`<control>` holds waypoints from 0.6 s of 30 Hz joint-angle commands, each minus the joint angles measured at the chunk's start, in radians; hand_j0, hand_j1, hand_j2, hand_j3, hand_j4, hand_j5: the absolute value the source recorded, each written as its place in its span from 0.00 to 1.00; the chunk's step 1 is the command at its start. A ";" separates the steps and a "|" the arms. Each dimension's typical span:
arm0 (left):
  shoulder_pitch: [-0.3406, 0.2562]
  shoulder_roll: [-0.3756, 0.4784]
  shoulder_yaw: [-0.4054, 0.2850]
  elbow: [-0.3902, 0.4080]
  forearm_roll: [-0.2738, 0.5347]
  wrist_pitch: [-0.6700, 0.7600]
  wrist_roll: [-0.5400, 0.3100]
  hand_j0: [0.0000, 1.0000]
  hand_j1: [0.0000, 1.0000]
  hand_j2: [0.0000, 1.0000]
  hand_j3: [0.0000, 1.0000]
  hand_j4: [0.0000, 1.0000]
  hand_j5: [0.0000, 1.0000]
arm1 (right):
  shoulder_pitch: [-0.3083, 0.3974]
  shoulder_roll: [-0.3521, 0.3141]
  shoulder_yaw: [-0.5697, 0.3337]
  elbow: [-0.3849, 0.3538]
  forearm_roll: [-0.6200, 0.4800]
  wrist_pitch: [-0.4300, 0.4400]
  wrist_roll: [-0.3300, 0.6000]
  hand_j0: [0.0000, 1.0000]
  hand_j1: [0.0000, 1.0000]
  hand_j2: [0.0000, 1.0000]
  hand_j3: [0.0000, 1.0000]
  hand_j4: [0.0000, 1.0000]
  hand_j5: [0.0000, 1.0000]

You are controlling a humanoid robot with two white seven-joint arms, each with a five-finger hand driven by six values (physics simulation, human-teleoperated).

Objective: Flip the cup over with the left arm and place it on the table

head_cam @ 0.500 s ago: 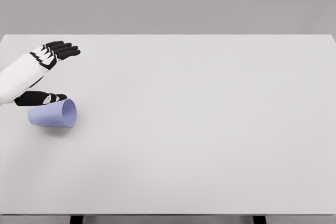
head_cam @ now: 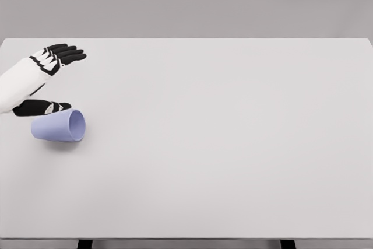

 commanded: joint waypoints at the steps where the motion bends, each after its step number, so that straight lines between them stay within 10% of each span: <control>1: 0.000 -0.001 0.023 0.002 0.000 0.000 0.002 1.00 1.00 1.00 1.00 1.00 1.00 | 0.000 0.000 0.000 0.000 0.000 0.000 0.000 1.00 1.00 1.00 1.00 1.00 1.00; 5: -0.003 0.226 0.020 -0.012 0.118 0.000 -0.046 1.00 1.00 1.00 1.00 1.00 1.00 | 0.000 0.000 0.000 0.000 0.000 0.000 0.000 1.00 1.00 1.00 1.00 1.00 1.00; 8: -0.043 0.286 0.011 -0.040 0.471 0.000 -0.529 1.00 1.00 1.00 1.00 1.00 1.00 | 0.000 0.000 0.000 0.000 0.000 0.000 0.000 1.00 1.00 1.00 1.00 1.00 1.00; 13: -0.302 0.080 0.005 -0.047 0.514 0.596 -0.544 1.00 1.00 1.00 1.00 1.00 1.00 | 0.000 0.000 0.000 0.000 0.000 0.000 0.000 1.00 1.00 1.00 1.00 1.00 1.00; 18: -0.287 0.048 -0.093 -0.052 0.512 0.778 -0.544 1.00 1.00 1.00 1.00 1.00 1.00 | 0.000 0.000 0.000 0.000 0.000 0.000 0.000 1.00 1.00 1.00 1.00 1.00 1.00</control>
